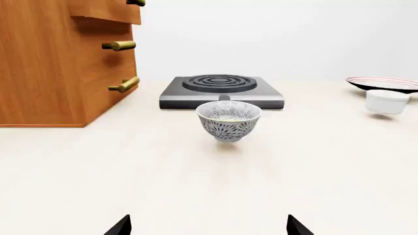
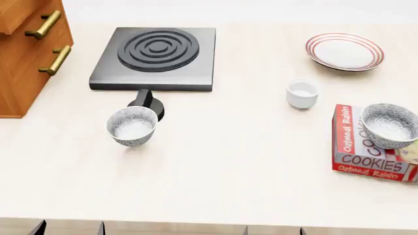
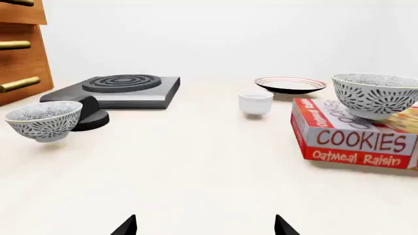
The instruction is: Pick the akita bowl on the cookies box and place it on the plate.
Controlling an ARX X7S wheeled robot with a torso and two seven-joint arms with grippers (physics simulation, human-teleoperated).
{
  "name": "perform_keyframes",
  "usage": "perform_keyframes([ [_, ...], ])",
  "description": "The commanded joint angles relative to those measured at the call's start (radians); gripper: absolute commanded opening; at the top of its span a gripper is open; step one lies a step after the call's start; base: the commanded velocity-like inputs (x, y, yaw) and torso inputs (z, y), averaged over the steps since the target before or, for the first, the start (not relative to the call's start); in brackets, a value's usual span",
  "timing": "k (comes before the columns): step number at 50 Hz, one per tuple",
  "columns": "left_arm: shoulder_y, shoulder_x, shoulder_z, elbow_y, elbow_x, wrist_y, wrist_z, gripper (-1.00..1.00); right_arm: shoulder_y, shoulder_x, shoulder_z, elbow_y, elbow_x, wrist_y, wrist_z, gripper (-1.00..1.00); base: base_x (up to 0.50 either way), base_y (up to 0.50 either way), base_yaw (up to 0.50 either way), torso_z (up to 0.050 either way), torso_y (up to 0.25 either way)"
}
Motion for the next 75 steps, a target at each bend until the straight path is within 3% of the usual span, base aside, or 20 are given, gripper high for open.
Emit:
perform_keyframes([
  [1,0.000,-0.022,0.024,0.006,-0.024,-0.032,0.005,1.00,0.000,0.017,-0.031,-0.014,-0.007,0.018,0.026,1.00,0.00,0.00,0.00,0.000,0.000],
  [8,0.000,-0.042,0.051,0.001,-0.019,-0.024,-0.038,1.00,-0.007,0.040,-0.056,-0.020,0.011,-0.002,0.057,1.00,0.00,0.00,0.00,0.000,0.000],
  [9,-0.357,-0.020,0.092,-1.115,0.024,0.484,-0.078,1.00,0.480,0.002,-0.049,1.308,0.216,-0.712,0.019,1.00,0.00,0.00,0.00,0.000,0.000],
  [10,-0.001,-0.014,0.017,-0.006,0.005,-0.019,-0.001,1.00,-0.008,0.010,-0.023,-0.022,-0.022,0.000,0.024,1.00,0.00,0.00,0.00,0.000,0.000],
  [27,-0.013,-0.053,0.062,-0.039,-0.047,0.013,-0.059,1.00,-0.006,0.055,-0.072,-0.026,0.031,0.002,0.078,1.00,0.00,0.00,0.00,0.000,0.000],
  [49,0.062,-0.109,0.050,0.603,-0.124,-0.322,-0.125,1.00,-0.019,0.124,-0.124,-0.653,-0.039,0.365,0.130,1.00,0.00,0.00,0.00,0.000,0.000],
  [65,0.069,-0.139,0.040,0.787,-0.160,-0.417,-0.164,1.00,0.023,0.142,-0.157,-0.892,-0.065,0.547,0.141,1.00,0.00,0.00,0.00,0.000,0.000],
  [75,0.065,-0.150,0.037,0.816,-0.180,-0.434,-0.177,1.00,0.049,0.151,-0.180,-0.920,-0.076,0.614,0.157,1.00,0.00,0.00,0.00,0.000,0.000],
])
